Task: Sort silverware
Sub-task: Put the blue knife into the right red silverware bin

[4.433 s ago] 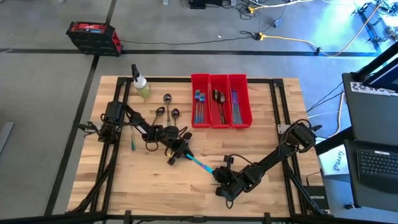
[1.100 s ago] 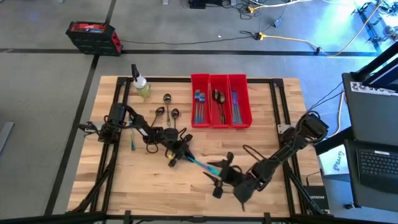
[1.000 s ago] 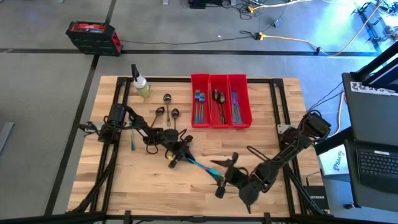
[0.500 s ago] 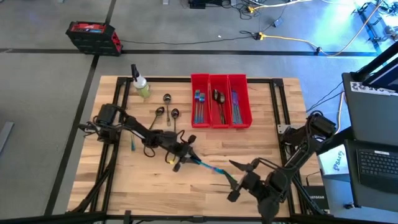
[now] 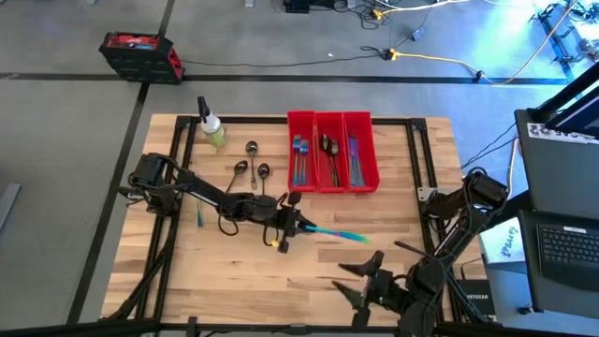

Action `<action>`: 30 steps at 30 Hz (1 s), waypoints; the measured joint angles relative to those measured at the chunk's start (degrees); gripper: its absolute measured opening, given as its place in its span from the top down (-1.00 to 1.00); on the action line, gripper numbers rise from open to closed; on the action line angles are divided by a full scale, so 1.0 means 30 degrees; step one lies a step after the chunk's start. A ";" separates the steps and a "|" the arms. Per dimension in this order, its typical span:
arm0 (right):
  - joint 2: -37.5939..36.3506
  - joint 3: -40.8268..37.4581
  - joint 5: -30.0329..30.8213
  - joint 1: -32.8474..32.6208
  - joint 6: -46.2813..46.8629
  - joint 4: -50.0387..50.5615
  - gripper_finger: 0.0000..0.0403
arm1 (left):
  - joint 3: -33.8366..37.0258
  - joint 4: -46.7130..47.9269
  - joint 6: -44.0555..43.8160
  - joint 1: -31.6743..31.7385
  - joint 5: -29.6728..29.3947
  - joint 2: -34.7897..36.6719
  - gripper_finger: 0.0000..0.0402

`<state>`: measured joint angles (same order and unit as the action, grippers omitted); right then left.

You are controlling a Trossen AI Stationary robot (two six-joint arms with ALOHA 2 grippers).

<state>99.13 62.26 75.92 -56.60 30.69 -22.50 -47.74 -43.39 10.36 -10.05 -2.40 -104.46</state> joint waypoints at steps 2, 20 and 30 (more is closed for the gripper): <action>0.0000 -0.0003 -0.0794 -0.0005 0.1366 0.0109 0.00 | -0.0436 0.0189 0.0501 -0.0051 -0.0898 0.0006 0.78; 0.0991 -0.0624 0.1572 -0.0181 3.0604 1.7713 0.07 | -0.1159 -0.1719 0.1933 -0.0269 -0.5982 0.0035 0.78; 0.1013 -0.2302 0.4544 0.1606 2.9868 1.5066 -0.08 | -0.1239 -0.4322 0.1582 0.0008 -0.6171 0.0035 0.78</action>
<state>102.17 55.35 89.55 -51.78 120.29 22.70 -51.46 -56.35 15.11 -10.02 -20.91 -104.36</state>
